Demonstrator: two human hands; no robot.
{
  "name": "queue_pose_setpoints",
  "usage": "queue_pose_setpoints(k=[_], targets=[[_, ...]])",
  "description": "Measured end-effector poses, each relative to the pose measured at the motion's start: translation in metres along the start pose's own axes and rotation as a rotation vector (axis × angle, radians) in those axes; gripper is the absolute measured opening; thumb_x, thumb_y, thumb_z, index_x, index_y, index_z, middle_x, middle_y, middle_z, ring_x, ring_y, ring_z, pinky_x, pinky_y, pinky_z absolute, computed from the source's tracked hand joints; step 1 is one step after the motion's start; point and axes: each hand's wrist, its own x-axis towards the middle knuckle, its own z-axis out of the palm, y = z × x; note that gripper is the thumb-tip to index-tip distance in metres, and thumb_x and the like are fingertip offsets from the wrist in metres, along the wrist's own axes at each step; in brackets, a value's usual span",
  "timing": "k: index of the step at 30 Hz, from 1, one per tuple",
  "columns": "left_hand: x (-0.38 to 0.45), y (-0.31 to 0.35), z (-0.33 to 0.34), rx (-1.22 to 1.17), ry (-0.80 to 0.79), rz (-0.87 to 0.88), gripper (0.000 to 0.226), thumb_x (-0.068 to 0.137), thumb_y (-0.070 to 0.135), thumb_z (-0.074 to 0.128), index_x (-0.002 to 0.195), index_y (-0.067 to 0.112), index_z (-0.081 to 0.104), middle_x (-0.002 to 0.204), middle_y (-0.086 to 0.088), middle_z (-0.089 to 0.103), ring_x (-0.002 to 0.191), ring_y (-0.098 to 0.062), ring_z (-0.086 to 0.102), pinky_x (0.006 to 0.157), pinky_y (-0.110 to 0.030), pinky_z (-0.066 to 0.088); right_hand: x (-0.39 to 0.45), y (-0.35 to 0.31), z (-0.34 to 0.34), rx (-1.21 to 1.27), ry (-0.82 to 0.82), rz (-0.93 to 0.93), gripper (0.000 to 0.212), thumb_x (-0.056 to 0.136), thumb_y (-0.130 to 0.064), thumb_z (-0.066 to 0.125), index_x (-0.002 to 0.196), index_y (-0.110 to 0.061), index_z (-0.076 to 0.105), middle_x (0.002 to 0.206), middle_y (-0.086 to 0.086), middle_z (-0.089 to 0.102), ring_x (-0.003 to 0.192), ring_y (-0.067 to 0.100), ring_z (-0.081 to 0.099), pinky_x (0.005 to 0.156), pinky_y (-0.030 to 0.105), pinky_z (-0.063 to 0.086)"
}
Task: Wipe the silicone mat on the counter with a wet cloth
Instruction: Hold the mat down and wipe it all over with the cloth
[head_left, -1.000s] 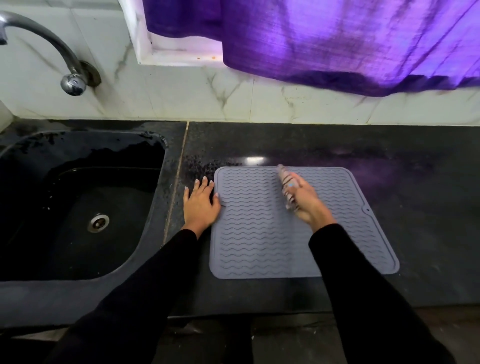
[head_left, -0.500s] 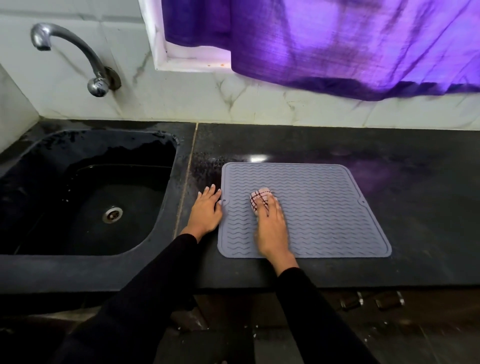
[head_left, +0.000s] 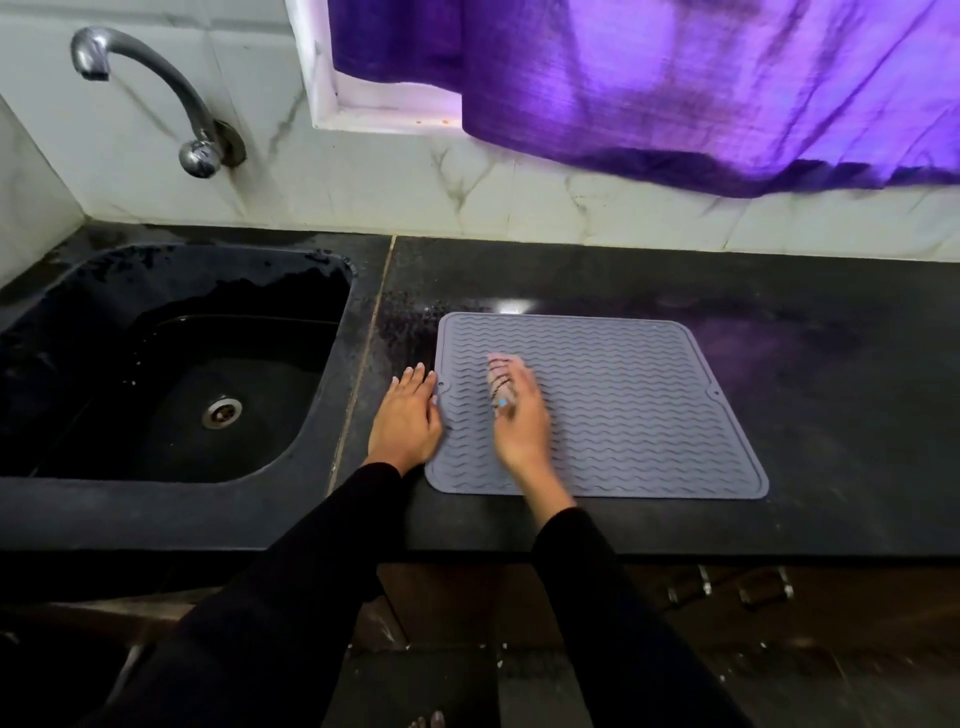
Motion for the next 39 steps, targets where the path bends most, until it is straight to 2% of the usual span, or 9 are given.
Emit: queue_pose_setpoints(k=[6, 12, 18, 21, 23, 26, 29, 31, 39], targets=[[0.001, -0.002, 0.002, -0.010, 0.013, 0.001, 0.046, 0.096, 0.017, 0.031, 0.140, 0.004, 0.034, 0.151, -0.015, 0.028, 0.142, -0.026, 0.022, 0.118, -0.034, 0.009, -0.033, 0.005, 0.035, -0.574, -0.131, -0.283, 0.064, 0.095, -0.006, 0.036, 0.151, -0.015, 0.005, 0.158, 0.013, -0.006, 0.146, 0.028, -0.008, 0.119, 0.036, -0.004], [0.001, -0.001, 0.002, -0.011, 0.029, 0.006, 0.046, 0.096, 0.014, 0.033, 0.141, 0.005, 0.033, 0.151, -0.014, 0.027, 0.142, -0.025, 0.021, 0.117, -0.032, 0.007, -0.019, 0.011, 0.027, -0.530, -0.246, -0.303, 0.081, 0.086, -0.007, 0.057, 0.150, -0.019, 0.009, 0.159, 0.010, -0.005, 0.147, 0.027, -0.005, 0.119, 0.034, 0.000], [0.001, -0.002, -0.003, -0.056, -0.029, -0.002, 0.048, 0.094, 0.017, 0.030, 0.140, 0.002, 0.034, 0.151, -0.015, 0.028, 0.142, -0.026, 0.021, 0.117, -0.034, 0.007, -0.002, 0.003, 0.011, -0.332, -0.416, -0.192, 0.061, 0.094, -0.007, 0.042, 0.149, -0.026, 0.023, 0.160, 0.003, 0.002, 0.147, 0.023, 0.005, 0.117, 0.033, 0.011], [-0.001, -0.003, -0.012, -0.145, -0.101, -0.027, 0.046, 0.093, 0.004, 0.035, 0.138, 0.001, 0.036, 0.151, -0.015, 0.026, 0.143, -0.026, 0.019, 0.117, -0.033, 0.005, 0.006, -0.013, -0.002, -0.143, -0.424, -0.091, 0.047, 0.098, -0.013, 0.043, 0.144, -0.018, 0.037, 0.154, 0.003, 0.028, 0.141, 0.022, 0.028, 0.108, 0.028, 0.029], [-0.008, -0.004, -0.017, -0.255, -0.062, -0.034, 0.043, 0.091, -0.003, 0.036, 0.134, 0.000, 0.044, 0.147, -0.017, 0.033, 0.141, -0.027, 0.024, 0.116, -0.031, 0.007, 0.000, -0.020, -0.003, -0.162, -0.317, -0.103, 0.044, 0.097, -0.012, 0.044, 0.140, -0.012, 0.042, 0.147, 0.005, 0.040, 0.136, 0.023, 0.037, 0.109, 0.027, 0.029], [-0.018, -0.006, -0.018, -0.356, 0.026, -0.059, 0.037, 0.094, 0.001, 0.038, 0.128, 0.000, 0.051, 0.139, -0.019, 0.046, 0.137, -0.028, 0.033, 0.115, -0.031, 0.012, -0.036, -0.017, 0.019, -0.332, -0.247, -0.251, 0.048, 0.093, -0.008, 0.047, 0.140, -0.009, 0.039, 0.146, 0.012, 0.035, 0.136, 0.031, 0.032, 0.114, 0.032, 0.024], [-0.020, -0.002, -0.019, -0.403, 0.087, -0.087, 0.034, 0.097, 0.011, 0.039, 0.126, 0.000, 0.054, 0.133, -0.019, 0.052, 0.134, -0.028, 0.038, 0.115, -0.034, 0.019, -0.075, -0.009, 0.042, -0.612, -0.251, -0.329, 0.069, 0.092, -0.006, 0.046, 0.149, -0.007, 0.009, 0.157, 0.020, -0.003, 0.145, 0.039, -0.002, 0.120, 0.042, 0.003], [-0.020, -0.002, -0.019, -0.431, 0.107, -0.097, 0.034, 0.098, 0.014, 0.038, 0.124, 0.000, 0.055, 0.132, -0.018, 0.053, 0.133, -0.026, 0.039, 0.115, -0.033, 0.021, -0.081, -0.005, 0.043, -0.686, -0.221, -0.351, 0.071, 0.093, -0.007, 0.044, 0.149, -0.006, 0.000, 0.156, 0.022, -0.013, 0.144, 0.040, -0.011, 0.119, 0.045, -0.002], [-0.020, 0.004, -0.015, -0.440, 0.190, -0.171, 0.034, 0.097, 0.021, 0.044, 0.122, 0.003, 0.058, 0.129, -0.016, 0.057, 0.129, -0.023, 0.045, 0.107, -0.024, 0.028, -0.060, 0.002, 0.022, -0.308, -0.306, -0.320, 0.067, 0.090, -0.003, 0.046, 0.149, -0.020, 0.020, 0.159, 0.002, 0.006, 0.147, 0.019, 0.005, 0.117, 0.028, 0.006]])
